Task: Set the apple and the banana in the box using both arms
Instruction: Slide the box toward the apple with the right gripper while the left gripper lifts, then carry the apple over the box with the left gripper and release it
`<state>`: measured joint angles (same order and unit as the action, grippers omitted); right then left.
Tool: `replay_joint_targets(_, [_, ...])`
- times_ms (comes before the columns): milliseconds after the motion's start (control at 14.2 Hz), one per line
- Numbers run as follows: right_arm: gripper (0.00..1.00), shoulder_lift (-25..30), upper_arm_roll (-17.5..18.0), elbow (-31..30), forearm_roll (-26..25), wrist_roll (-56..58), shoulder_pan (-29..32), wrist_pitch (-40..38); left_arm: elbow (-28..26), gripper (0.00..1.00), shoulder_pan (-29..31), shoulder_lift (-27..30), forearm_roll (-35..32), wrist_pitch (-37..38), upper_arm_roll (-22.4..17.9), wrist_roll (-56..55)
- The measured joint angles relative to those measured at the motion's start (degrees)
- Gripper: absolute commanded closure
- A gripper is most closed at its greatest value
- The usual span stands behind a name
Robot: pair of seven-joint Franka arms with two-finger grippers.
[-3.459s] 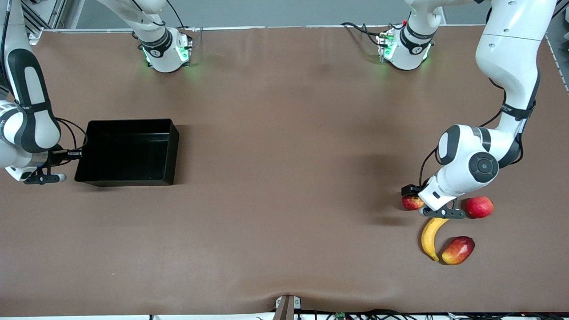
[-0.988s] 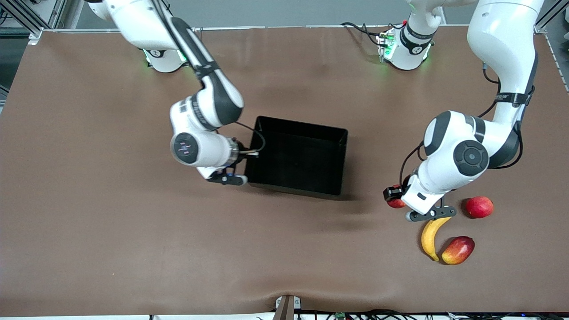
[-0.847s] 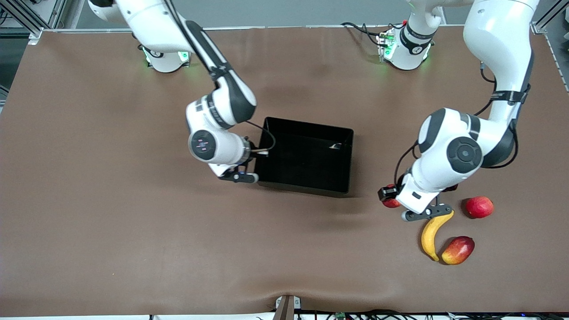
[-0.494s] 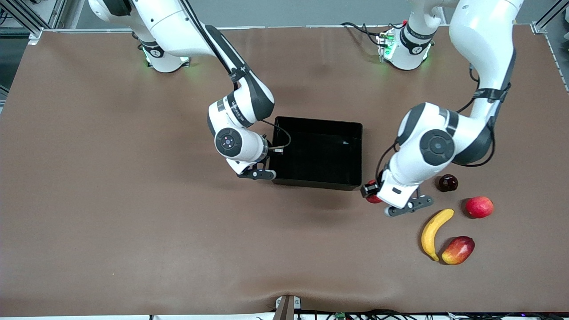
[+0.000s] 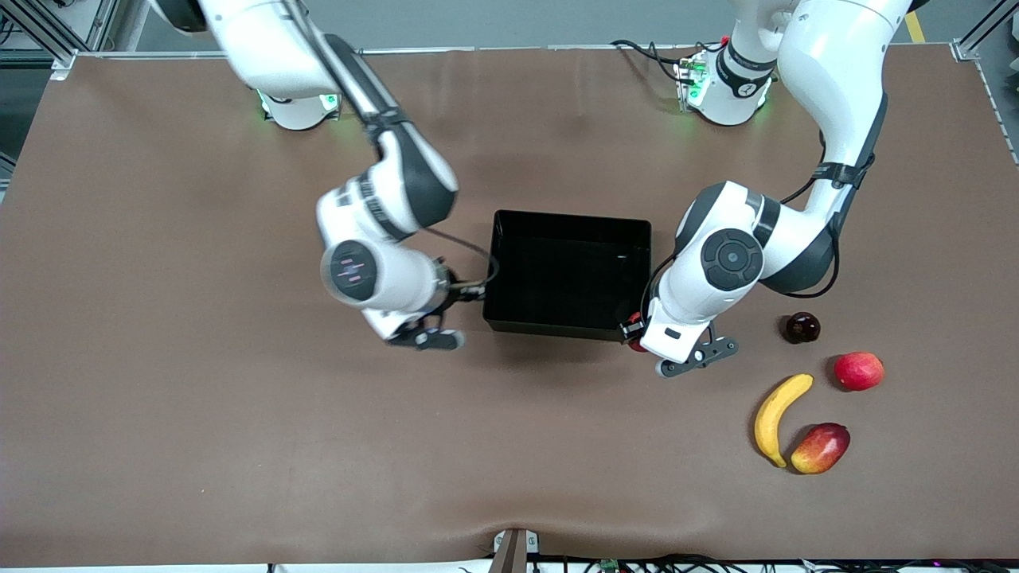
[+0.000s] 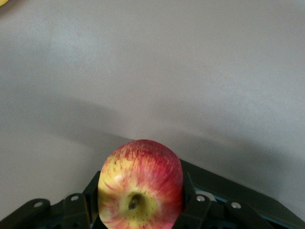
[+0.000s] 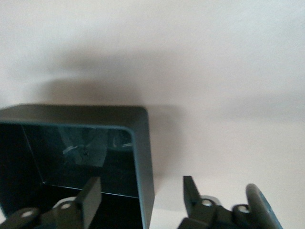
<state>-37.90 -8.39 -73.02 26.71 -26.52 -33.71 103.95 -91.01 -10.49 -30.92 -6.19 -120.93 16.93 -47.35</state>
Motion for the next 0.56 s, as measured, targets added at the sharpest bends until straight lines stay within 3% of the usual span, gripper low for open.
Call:
replay_joint_targets(282, [0.0,0.21,-0.22,7.88,-0.11,1.46,10.47,-12.16,-4.16,1.0,-0.8,2.85,-0.01,0.2,0.76,-0.02])
replay_joint_targets(565, [0.0,3.05,-0.3,11.02,-0.6,11.07,19.8,-19.07,-10.63,1.0,-0.99,5.67,-0.01,-2.29,2.66,-0.13])
